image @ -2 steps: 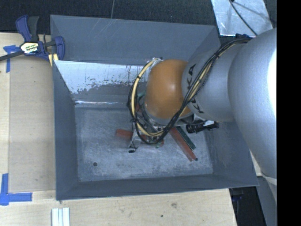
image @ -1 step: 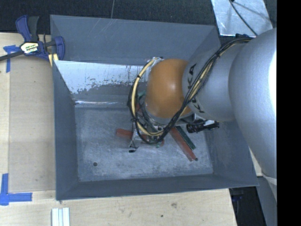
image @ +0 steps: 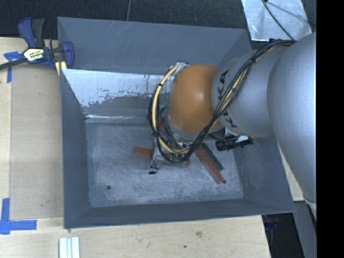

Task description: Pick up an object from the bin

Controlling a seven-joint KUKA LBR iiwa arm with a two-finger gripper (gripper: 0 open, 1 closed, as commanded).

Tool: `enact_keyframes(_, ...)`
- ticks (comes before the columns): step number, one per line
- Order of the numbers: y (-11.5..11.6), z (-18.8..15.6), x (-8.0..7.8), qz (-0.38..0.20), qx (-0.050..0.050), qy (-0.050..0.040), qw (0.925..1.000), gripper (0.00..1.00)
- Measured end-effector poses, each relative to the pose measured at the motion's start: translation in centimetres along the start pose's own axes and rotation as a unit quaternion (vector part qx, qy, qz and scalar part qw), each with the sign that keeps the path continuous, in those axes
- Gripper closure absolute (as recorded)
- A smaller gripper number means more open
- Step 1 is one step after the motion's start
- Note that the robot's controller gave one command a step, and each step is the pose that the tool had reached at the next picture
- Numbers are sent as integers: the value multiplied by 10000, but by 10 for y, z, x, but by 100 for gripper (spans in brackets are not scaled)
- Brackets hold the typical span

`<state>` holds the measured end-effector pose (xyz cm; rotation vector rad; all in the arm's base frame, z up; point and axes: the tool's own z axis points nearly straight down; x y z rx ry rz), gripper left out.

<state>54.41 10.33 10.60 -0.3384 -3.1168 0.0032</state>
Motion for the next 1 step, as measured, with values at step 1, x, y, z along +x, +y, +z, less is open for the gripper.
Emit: enact_keyframes(1,0,-22,-1,3,-8,-18,10000,100)
